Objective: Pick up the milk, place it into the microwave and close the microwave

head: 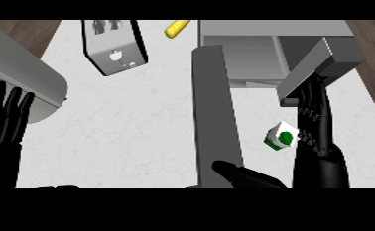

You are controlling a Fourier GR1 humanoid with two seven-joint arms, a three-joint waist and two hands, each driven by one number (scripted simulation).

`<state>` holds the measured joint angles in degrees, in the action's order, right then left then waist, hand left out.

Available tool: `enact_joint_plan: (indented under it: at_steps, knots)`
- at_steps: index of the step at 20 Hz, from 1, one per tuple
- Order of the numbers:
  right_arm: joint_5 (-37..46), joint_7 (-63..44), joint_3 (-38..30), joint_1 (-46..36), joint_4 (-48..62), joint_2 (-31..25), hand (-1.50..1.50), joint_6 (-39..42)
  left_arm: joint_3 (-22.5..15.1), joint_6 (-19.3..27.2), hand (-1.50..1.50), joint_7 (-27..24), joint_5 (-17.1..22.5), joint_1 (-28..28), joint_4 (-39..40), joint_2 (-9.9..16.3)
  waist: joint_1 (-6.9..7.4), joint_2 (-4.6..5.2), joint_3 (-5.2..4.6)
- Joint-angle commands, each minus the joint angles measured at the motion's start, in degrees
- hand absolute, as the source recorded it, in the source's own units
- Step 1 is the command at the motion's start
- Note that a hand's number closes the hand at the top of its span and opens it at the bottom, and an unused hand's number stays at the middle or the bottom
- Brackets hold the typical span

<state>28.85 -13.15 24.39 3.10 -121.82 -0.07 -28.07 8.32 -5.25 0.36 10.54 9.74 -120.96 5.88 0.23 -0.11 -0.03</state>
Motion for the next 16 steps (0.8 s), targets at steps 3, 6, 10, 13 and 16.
enact_joint_plan:
  at_steps: [3, 6, 10, 13, 16]
  knots:
    - [1.3, 0.8, -2.7, 2.2, 2.3, -0.6, -1.5, -1.8, 4.3, -5.0, -1.5, -1.5, 5.5, 7.6, -4.9, 0.8, 0.13, 0.04, 0.02]
    - [1.6, 1.5, 1.7, 6.3, 2.5, 0.1, -1.5, -6.2, 4.5, -3.6, -1.5, 2.7, 6.7, 3.8, -5.5, 0.8, -0.14, 0.04, 0.03]
    - [-6.4, 4.8, -5.3, 5.9, 3.8, -2.5, -1.5, -1.6, 6.4, -5.7, -1.5, 3.0, 7.4, 8.3, -7.9, 0.9, -0.02, 0.05, 0.04]
    - [-8.1, 7.8, -6.2, 6.8, 7.1, -1.5, -1.5, -2.8, 9.0, -6.9, -1.5, 4.2, 10.6, 7.5, -8.5, 2.0, -0.09, 0.07, 0.05]
    - [-11.5, 14.3, -7.8, 6.9, 14.4, -0.6, -1.5, -4.2, 8.8, -9.0, -1.5, -0.2, 9.2, 11.7, -8.1, -0.6, 0.06, 0.09, 0.06]
